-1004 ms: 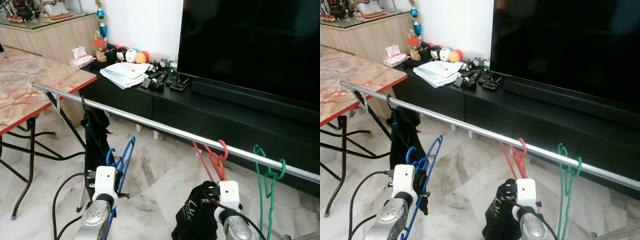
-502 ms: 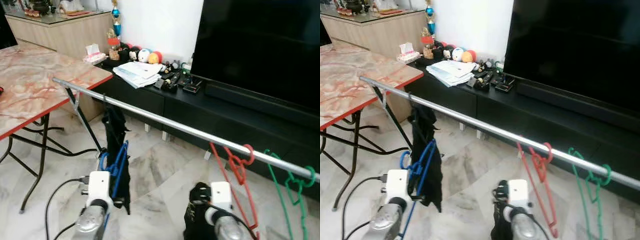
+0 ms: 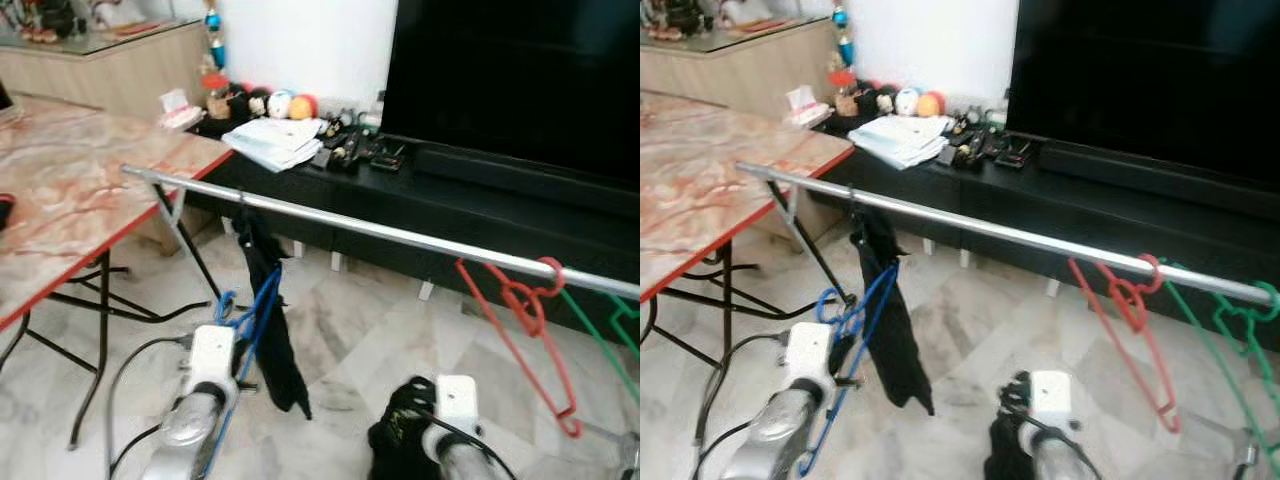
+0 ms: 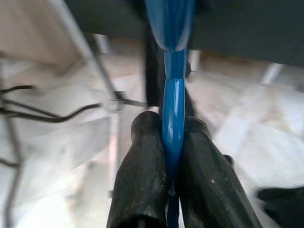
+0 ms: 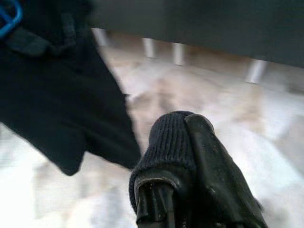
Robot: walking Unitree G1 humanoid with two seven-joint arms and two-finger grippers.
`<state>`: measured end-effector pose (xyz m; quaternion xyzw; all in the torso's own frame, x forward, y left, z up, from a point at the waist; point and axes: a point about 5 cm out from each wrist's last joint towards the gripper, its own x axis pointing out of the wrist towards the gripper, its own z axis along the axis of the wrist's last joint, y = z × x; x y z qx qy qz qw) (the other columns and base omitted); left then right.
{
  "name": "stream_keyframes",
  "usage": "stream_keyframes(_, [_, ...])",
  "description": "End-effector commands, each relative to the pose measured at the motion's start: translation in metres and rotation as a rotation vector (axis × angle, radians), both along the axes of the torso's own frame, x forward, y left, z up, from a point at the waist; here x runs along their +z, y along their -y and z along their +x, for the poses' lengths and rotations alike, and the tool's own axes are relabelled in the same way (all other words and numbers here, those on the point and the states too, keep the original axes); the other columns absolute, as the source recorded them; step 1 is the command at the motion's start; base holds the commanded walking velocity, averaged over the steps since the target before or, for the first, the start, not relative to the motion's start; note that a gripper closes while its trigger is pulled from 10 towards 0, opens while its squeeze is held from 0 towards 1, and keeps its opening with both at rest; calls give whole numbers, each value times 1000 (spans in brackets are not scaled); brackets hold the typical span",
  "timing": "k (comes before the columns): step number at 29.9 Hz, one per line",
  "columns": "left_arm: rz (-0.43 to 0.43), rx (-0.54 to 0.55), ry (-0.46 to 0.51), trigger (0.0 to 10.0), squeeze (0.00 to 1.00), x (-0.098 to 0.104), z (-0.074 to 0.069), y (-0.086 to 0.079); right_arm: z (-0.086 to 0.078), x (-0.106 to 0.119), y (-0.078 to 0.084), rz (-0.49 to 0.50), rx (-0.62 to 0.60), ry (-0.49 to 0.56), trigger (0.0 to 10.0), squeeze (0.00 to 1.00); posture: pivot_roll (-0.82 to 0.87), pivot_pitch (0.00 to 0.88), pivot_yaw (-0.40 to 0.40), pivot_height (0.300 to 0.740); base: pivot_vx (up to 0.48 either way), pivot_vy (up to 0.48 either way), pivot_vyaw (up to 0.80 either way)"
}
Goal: Hang hanger
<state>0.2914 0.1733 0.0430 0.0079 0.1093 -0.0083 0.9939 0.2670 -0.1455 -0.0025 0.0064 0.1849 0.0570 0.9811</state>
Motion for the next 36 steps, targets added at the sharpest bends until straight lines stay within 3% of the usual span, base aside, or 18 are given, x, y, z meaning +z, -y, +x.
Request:
stream_keyframes(1, [-21, -3, 6, 10000, 0, 1, 0, 4, 5, 7, 8, -18, -22, 25, 10000, 0, -45, 65, 68, 740, 0, 480, 0])
stream_keyframes(11, [-26, -15, 6, 10000, 0, 1, -2, 5, 4, 6, 10, -23, -54, 12, 10000, 0, -41, 70, 65, 740, 0, 454, 0])
stream_keyframes(36, [-27, -93, -8, 10000, 0, -2, -9, 10, 4, 1, 15, -50, -115, -21, 10000, 0, -27, 56, 76, 740, 0, 0, -775])
